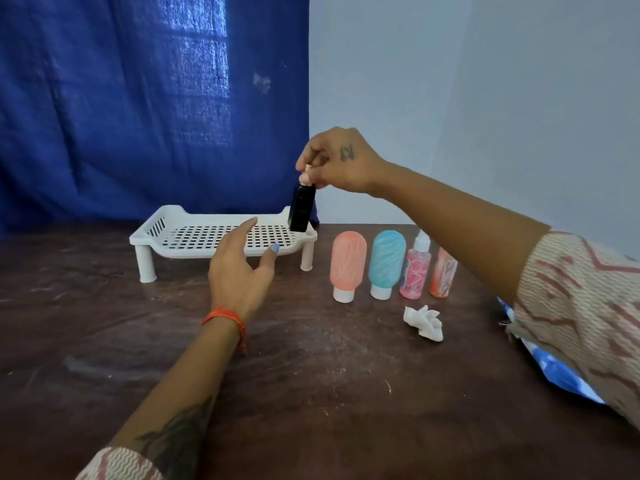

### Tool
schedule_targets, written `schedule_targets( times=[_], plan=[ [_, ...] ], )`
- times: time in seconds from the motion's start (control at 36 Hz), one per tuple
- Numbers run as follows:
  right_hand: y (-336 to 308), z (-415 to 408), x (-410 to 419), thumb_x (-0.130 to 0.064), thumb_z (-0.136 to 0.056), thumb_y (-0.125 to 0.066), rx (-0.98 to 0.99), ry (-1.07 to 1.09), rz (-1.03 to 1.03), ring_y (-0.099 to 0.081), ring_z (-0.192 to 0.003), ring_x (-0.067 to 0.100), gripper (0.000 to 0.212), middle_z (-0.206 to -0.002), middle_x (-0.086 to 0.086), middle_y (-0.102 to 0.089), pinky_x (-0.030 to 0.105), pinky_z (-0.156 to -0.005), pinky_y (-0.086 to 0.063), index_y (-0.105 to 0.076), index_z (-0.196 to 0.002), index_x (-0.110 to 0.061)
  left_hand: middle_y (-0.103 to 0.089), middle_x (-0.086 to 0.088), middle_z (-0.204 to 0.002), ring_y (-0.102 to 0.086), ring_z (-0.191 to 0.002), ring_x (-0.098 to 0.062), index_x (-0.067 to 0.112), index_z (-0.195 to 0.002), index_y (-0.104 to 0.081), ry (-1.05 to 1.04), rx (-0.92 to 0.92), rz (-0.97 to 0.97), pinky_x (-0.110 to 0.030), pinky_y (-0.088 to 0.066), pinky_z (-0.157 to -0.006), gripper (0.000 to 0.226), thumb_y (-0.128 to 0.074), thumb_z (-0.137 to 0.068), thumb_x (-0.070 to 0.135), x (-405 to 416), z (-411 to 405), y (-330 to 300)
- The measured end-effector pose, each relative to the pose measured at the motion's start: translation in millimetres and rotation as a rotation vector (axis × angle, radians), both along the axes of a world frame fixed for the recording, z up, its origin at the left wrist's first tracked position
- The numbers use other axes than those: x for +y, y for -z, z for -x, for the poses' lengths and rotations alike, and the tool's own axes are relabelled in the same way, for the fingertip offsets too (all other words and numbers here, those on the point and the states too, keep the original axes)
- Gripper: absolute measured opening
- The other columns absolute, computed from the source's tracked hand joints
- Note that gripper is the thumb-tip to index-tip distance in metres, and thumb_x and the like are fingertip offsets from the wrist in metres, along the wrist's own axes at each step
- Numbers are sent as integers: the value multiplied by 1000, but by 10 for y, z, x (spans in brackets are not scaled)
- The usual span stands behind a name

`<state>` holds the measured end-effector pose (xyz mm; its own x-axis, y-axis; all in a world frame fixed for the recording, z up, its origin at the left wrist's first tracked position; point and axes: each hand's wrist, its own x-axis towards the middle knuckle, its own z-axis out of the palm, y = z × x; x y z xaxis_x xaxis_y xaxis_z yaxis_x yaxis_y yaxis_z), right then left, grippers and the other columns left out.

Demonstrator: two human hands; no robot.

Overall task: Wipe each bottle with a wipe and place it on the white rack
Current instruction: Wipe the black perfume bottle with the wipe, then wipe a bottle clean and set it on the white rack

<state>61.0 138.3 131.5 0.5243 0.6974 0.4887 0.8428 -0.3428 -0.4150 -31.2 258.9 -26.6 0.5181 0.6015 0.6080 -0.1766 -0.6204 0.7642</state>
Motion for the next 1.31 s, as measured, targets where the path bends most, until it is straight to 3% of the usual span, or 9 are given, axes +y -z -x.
schedule_targets(
  times=[0.19,0.33,0.56,0.75,0.89,1.06,1.17,1.25,1.31],
  plan=[
    [156,-437,419,-2,-78,-70,-43,62,53,-60,-76,15,15,-67,-8,-55,29,-78,-54,-68,-93,-1,-48,-4,-140,-45,-128,-23,19,-136,-48,-17,-3,59,-47,-42,-104,56,-69,-84,22,24,-69,39],
    [302,-593,579,-4,-79,-69,-50,92,142,-51,-65,5,15,-67,-12,-51,11,-58,-38,-68,-94,-2,-47,-4,-141,-46,-128,-24,20,-136,-48,-4,5,69,-47,-41,-105,56,-69,-84,22,3,-88,72],
    [484,-743,632,-6,-82,-68,-62,113,219,-52,-76,13,15,-68,-12,-49,11,-59,-37,-67,-96,-1,-47,-3,-141,-46,-128,-23,19,-136,-48,10,15,80,-46,-41,-105,54,-68,-85,22,-38,-101,72],
    [534,-783,614,-12,-86,-64,-75,152,229,-52,-83,14,19,-92,1,-58,21,-76,-43,-65,-104,-6,-46,-3,-141,-46,-128,-22,20,-136,-48,23,19,84,-46,-41,-106,54,-68,-85,21,-54,-93,65],
    [515,-761,555,-23,-87,-65,-25,131,235,-56,-98,20,38,-113,9,-61,25,-86,-44,-57,-120,-7,-47,-3,-140,-47,-127,-22,20,-135,-49,22,9,66,-46,-41,-105,54,-68,-85,21,-70,-75,36],
    [356,-727,284,-31,-86,-66,-24,139,178,-56,-107,21,44,-120,9,-60,20,-82,-39,-56,-123,-11,-47,-5,-140,-46,-128,-23,20,-135,-48,33,10,-8,-48,-42,-104,55,-68,-85,22,-135,-43,-36],
    [202,-689,-94,-36,-87,-63,-62,160,161,-58,-105,21,44,-119,9,-61,24,-86,-43,-56,-123,-11,-50,-2,-136,-46,-127,-23,18,-135,-49,58,4,-95,-49,-43,-103,54,-69,-85,21,-252,13,-133],
    [118,-663,-449,-38,-87,-63,-68,187,151,-59,-102,19,45,-117,7,-62,26,-88,-45,-57,-123,-13,-49,8,-124,-48,-121,-15,16,-133,-51,99,-53,-192,-45,-45,-102,52,-68,-85,20,-370,54,-177],
    [89,-652,-701,-40,-86,-63,-70,216,144,-60,-96,15,43,-115,5,-63,22,-84,-42,-58,-121,-16,-52,4,-127,-46,-117,-8,15,-133,-51,113,-50,-267,-38,-45,-101,52,-68,-85,22,-428,58,-181]
  ],
)
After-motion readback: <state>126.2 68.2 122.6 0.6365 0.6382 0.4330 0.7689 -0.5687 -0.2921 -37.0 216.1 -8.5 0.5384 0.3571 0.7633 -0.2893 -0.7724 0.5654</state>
